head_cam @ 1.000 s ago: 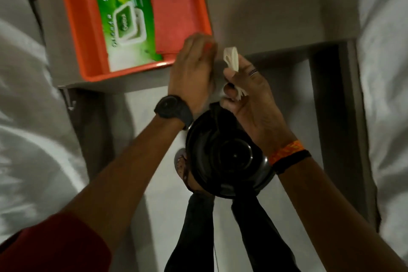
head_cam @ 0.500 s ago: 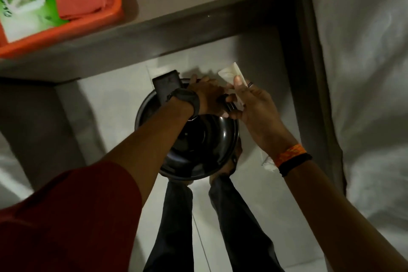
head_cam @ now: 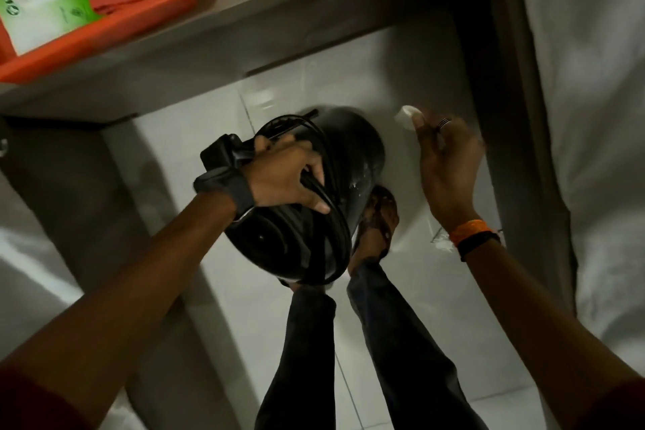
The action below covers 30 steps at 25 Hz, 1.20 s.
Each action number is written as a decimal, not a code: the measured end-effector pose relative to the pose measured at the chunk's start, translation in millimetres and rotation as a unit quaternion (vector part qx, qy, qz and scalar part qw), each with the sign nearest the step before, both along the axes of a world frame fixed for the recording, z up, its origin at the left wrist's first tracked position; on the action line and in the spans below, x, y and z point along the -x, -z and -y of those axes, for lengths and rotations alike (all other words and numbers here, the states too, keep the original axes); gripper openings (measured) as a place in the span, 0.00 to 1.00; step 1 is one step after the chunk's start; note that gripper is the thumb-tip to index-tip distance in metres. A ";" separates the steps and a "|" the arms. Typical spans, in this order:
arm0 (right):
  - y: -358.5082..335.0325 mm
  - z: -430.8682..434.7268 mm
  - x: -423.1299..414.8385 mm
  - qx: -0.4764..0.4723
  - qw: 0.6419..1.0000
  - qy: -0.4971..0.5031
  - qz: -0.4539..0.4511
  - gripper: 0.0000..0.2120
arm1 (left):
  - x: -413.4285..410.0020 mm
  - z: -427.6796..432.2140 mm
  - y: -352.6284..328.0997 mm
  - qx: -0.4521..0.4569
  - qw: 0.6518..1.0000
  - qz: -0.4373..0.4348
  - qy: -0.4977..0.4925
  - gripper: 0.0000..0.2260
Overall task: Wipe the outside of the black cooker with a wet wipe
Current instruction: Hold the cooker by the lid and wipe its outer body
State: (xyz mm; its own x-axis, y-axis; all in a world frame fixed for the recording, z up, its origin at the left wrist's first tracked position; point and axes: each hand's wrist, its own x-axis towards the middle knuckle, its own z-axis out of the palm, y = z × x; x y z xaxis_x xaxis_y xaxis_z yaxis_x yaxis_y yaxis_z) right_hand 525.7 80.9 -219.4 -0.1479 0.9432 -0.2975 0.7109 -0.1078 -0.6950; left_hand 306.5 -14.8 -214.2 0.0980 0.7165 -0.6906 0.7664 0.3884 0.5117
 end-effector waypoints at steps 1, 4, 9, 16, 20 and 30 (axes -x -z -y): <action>3.9 10.2 5.0 0.021 1.000 -0.002 -0.019 0.13 | 6.0 10.5 -2.4 0.005 1.000 0.006 -0.003 0.15; 13.8 53.7 20.4 0.103 0.988 -0.088 -0.073 0.13 | 17.2 28.8 -1.7 0.002 0.999 0.031 -0.027 0.15; 46.5 116.0 19.6 0.125 0.920 -0.356 -0.109 0.25 | 49.9 33.3 14.3 0.014 0.990 0.112 -0.081 0.13; 91.5 50.1 47.1 0.171 0.968 -0.167 -0.079 0.23 | 82.7 33.0 32.2 -0.022 0.958 0.210 -0.192 0.11; 68.3 98.9 41.6 0.054 0.907 -0.396 -0.128 0.23 | 86.3 30.8 31.7 -0.055 0.950 0.230 -0.204 0.10; 93.7 21.8 96.7 0.092 0.865 -0.490 -0.062 0.24 | 77.2 18.2 30.4 -0.005 0.964 0.217 -0.152 0.12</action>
